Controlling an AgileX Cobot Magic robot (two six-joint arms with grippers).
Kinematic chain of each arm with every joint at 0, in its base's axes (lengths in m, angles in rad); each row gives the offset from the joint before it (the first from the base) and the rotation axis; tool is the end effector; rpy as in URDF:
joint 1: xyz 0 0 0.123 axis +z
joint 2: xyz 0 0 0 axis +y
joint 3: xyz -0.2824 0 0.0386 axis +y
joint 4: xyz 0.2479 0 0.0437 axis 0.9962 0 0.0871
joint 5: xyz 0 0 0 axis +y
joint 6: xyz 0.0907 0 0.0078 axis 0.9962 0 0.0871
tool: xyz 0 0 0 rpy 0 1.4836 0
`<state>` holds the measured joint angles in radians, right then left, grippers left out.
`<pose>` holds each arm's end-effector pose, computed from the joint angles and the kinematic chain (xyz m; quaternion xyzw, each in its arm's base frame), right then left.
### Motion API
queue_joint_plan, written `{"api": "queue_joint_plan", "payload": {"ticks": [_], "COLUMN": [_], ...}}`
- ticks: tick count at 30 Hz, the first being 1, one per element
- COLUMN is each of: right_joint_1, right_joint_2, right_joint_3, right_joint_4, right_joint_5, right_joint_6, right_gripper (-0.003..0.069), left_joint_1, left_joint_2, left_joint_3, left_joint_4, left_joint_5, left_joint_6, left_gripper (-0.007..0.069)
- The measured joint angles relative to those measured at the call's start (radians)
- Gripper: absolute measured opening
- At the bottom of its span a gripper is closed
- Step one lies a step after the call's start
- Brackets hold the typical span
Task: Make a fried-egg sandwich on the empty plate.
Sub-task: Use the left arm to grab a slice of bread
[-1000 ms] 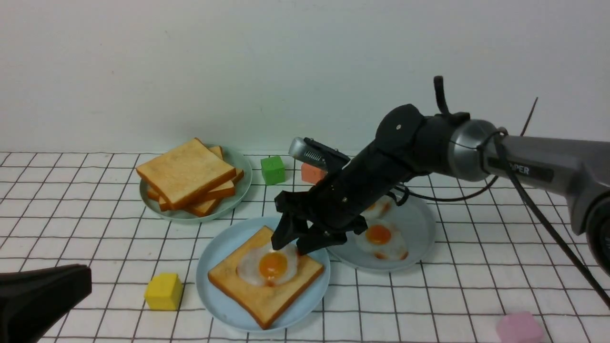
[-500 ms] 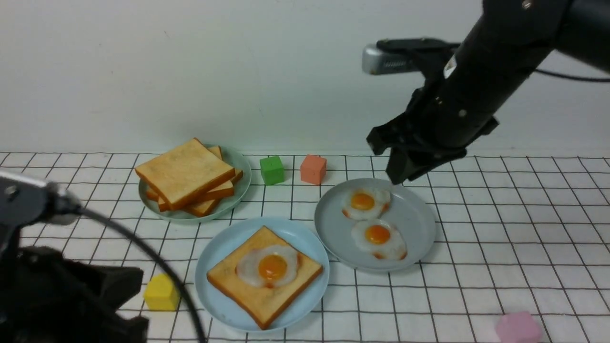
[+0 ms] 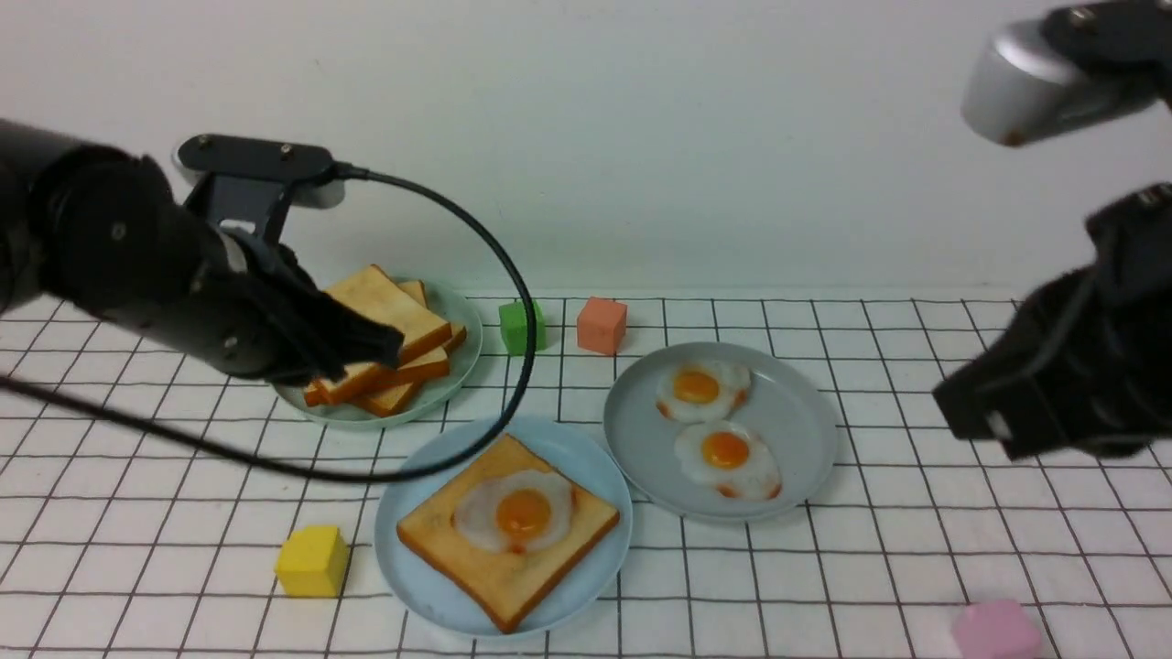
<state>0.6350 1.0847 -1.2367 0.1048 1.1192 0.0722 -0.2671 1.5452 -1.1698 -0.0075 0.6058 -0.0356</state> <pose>0.1547 0.1246 0.4016 -0.2556 0.9042 0.1659 0.2992 0.3230 -0.0888 0.2850 0.1068 0.9372 -0.0531 0.3277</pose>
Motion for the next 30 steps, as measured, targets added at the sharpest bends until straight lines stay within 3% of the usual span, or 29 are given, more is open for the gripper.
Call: {"api": "queue_joint_plan", "payload": {"ticks": [2, 4, 7, 10, 13, 16, 19, 30], "right_joint_1": [0.001, 0.001, 0.001, 0.001, 0.001, 0.001, 0.001, 0.001], "right_joint_2": [-0.033, -0.09, -0.133, -0.155, -0.159, -0.159, -0.159, -0.159], "right_joint_3": [0.036, 0.096, 0.137, 0.154, 0.158, 0.158, 0.158, 0.16], "right_joint_4": [0.0, 0.0, 0.0, 0.0, 0.0, 0.0, 0.001, 0.003], "right_joint_5": [-0.007, -0.022, -0.026, -0.028, -0.03, -0.029, -0.023, -0.023], "right_joint_6": [0.001, 0.001, 0.001, 0.001, 0.012, 0.031, 0.051, 0.08], "right_gripper": [0.0001, 0.0003, 0.0003, 0.0006, 0.0008, 0.0008, 0.001, 0.0016], "left_joint_1": [0.022, 0.043, 0.033, 0.015, 0.006, 0.006, 0.006, 0.006], "left_joint_2": [0.04, 0.147, 0.235, 0.3, 0.363, 0.409, 0.451, 0.491], "left_joint_3": [-0.047, -0.134, -0.207, -0.249, -0.272, -0.276, -0.276, -0.276], "left_joint_4": [-0.031, -0.057, -0.065, -0.063, -0.054, -0.021, 0.033, 0.191], "left_joint_5": [0.011, 0.022, 0.007, -0.044, -0.143, -0.216, -0.248, -0.31], "left_joint_6": [0.036, 0.144, 0.258, 0.344, 0.385, 0.388, 0.38, 0.218], "left_gripper": [-0.0013, -0.0009, 0.0041, 0.0133, 0.0283, 0.0393, 0.0447, 0.043]}}
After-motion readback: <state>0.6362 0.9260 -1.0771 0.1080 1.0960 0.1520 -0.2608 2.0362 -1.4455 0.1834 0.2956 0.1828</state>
